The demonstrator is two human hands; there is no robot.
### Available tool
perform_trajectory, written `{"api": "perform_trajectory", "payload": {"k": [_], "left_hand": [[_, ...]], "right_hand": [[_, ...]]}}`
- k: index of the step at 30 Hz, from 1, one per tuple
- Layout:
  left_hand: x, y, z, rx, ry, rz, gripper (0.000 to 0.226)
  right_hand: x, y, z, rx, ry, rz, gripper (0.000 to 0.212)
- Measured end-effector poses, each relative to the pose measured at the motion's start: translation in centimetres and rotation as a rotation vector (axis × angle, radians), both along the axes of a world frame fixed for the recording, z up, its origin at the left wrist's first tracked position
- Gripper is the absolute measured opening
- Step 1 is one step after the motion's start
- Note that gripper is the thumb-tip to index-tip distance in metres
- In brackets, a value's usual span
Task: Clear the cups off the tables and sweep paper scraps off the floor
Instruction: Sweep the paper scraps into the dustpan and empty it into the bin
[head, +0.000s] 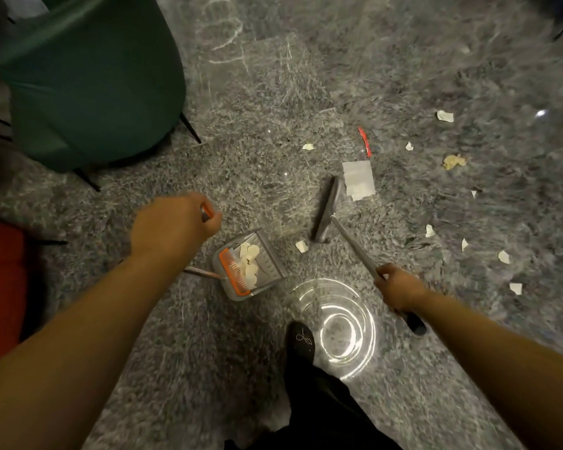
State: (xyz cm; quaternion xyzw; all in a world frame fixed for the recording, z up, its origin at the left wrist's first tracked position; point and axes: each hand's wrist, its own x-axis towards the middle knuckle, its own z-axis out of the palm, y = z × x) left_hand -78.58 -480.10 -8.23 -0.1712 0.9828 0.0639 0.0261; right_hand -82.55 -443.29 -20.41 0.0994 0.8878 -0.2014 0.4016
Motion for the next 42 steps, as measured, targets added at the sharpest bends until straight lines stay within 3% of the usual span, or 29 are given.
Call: {"api": "perform_trajectory", "payload": {"k": [7, 13, 21, 28, 42], "left_hand": [[-2.3, -1.7, 0.2, 0.021, -0.048, 0.044, 0.022], [-2.1, -2.5, 0.2, 0.043, 0.023, 0.02, 0.018], [-4.4, -4.2, 1.7, 0.124, -0.016, 0.056, 0.019], [-9.2, -4.0, 2.7, 0.192, -0.031, -0.039, 0.02], [-26.5, 3.9, 2.1, 0.135, 0.01, -0.239, 0.022]], "right_hand": [[2.3, -3.2, 0.8, -0.206, -0.235, -0.065, 0.019], [3.6, -4.3, 3.1, -0.401, -0.34, -0.288, 0.018], [0.7, -5.3, 4.9, -0.396, -0.192, -0.353, 0.014], [-3.1, -5.8, 5.3, -0.347, 0.018, -0.48, 0.027], [-17.7, 4.8, 5.7, -0.15, 0.136, -0.517, 0.036]]}}
